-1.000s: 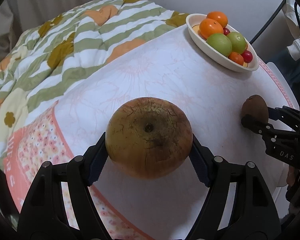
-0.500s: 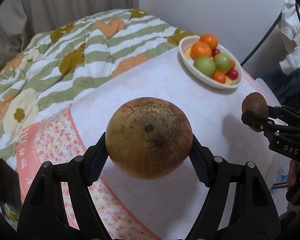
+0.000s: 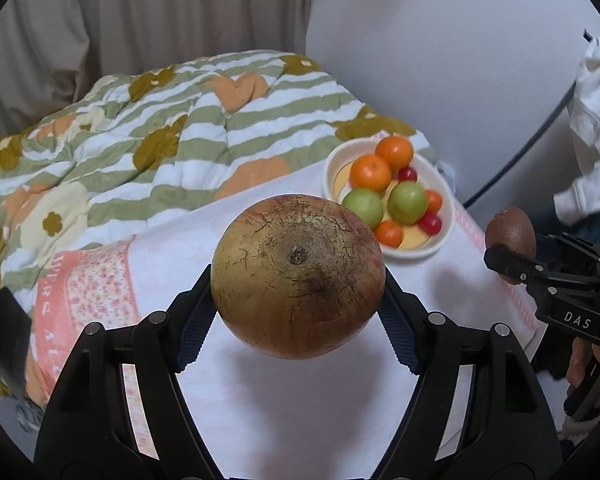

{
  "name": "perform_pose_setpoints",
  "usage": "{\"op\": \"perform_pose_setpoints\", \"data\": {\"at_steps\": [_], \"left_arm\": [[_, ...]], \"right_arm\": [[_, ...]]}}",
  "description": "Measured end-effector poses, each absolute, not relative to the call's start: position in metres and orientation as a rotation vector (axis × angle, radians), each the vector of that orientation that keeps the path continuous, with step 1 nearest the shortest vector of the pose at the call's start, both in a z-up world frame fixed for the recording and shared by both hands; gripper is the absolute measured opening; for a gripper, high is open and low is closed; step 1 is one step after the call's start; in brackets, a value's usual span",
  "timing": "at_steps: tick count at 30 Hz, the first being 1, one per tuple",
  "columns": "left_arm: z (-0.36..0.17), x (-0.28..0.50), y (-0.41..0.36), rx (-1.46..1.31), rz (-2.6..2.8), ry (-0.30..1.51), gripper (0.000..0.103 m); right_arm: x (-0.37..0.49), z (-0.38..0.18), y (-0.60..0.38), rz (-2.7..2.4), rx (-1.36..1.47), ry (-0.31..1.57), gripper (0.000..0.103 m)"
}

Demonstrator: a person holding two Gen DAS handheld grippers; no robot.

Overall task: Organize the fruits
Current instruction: 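Carry the apple to the plate and open the left tool while the right tool carries the kiwi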

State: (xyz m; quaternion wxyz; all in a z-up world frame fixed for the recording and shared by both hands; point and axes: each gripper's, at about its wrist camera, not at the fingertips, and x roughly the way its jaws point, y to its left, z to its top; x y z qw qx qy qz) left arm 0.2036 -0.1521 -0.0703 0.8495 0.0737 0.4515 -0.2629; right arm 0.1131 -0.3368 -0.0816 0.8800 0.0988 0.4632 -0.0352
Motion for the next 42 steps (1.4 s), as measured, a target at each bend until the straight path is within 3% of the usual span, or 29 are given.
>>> {"op": "perform_pose_setpoints", "data": {"at_steps": [10, 22, 42], "left_arm": [[-0.072, 0.201, -0.232, 0.112, -0.494, 0.936, 0.083], [-0.114, 0.204, -0.307, 0.139, -0.500, 1.007, 0.083], [-0.159, 0.203, -0.335, 0.237, -0.524, 0.974, 0.083]], "right_arm": [[0.133, -0.081, -0.410, 0.020, 0.139, 0.958, 0.047], [0.157, -0.097, -0.464, 0.063, 0.114, 0.970, 0.047], [0.165, -0.128, -0.489, 0.023, 0.160, 1.011, 0.047]]}}
